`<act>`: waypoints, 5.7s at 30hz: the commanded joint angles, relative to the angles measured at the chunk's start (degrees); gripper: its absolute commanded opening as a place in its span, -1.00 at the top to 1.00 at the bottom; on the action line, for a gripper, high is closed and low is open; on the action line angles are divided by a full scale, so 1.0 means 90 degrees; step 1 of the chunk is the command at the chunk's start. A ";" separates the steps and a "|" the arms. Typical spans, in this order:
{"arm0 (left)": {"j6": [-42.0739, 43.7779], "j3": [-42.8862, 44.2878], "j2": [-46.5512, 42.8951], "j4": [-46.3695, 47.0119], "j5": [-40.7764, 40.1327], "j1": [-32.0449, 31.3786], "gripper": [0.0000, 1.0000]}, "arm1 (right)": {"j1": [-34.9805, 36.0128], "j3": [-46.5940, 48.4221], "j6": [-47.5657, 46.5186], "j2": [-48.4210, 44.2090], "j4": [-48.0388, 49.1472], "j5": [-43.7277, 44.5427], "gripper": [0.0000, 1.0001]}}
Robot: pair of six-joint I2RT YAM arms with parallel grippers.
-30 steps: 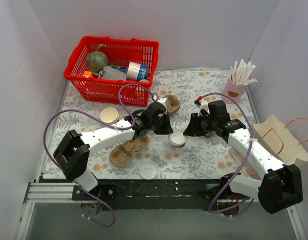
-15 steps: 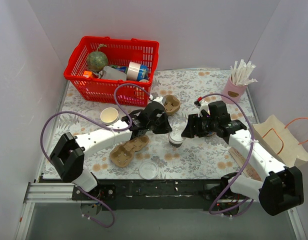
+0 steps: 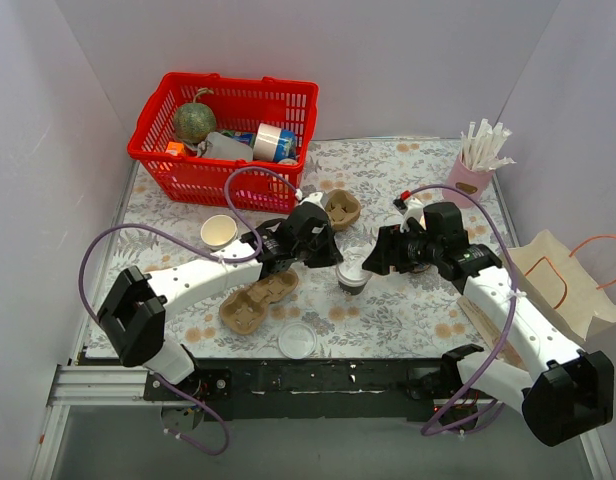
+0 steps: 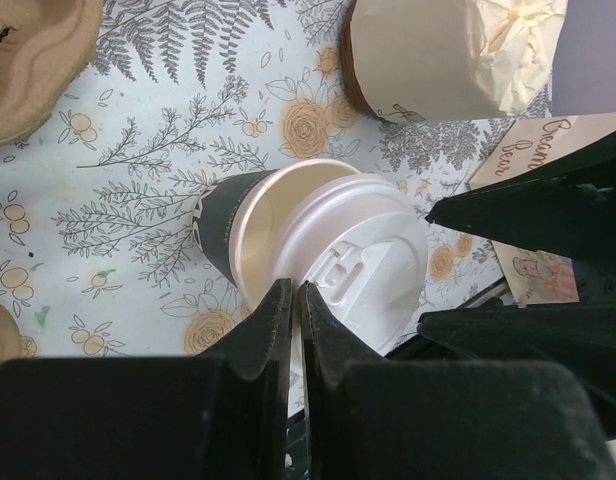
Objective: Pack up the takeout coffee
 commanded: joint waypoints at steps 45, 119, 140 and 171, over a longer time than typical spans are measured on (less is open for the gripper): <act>0.0308 0.0465 0.0514 -0.0191 -0.0774 0.0032 1.00 | -0.0167 -0.0202 0.0230 0.1205 0.1023 -0.0231 -0.33; 0.0181 0.0260 0.0367 -0.0270 -0.0052 0.0442 0.88 | -0.0264 0.0658 0.0591 0.1655 0.0945 -0.0387 -0.96; 0.0269 0.0416 0.0299 -0.0250 0.0066 0.0442 -0.03 | -0.0264 0.0521 0.0455 0.1782 0.0778 -0.0025 -0.96; -0.0220 -0.0023 0.0495 0.0082 0.0173 0.0442 -0.20 | -0.0264 -0.0026 0.0601 0.1684 0.1228 -0.0817 0.35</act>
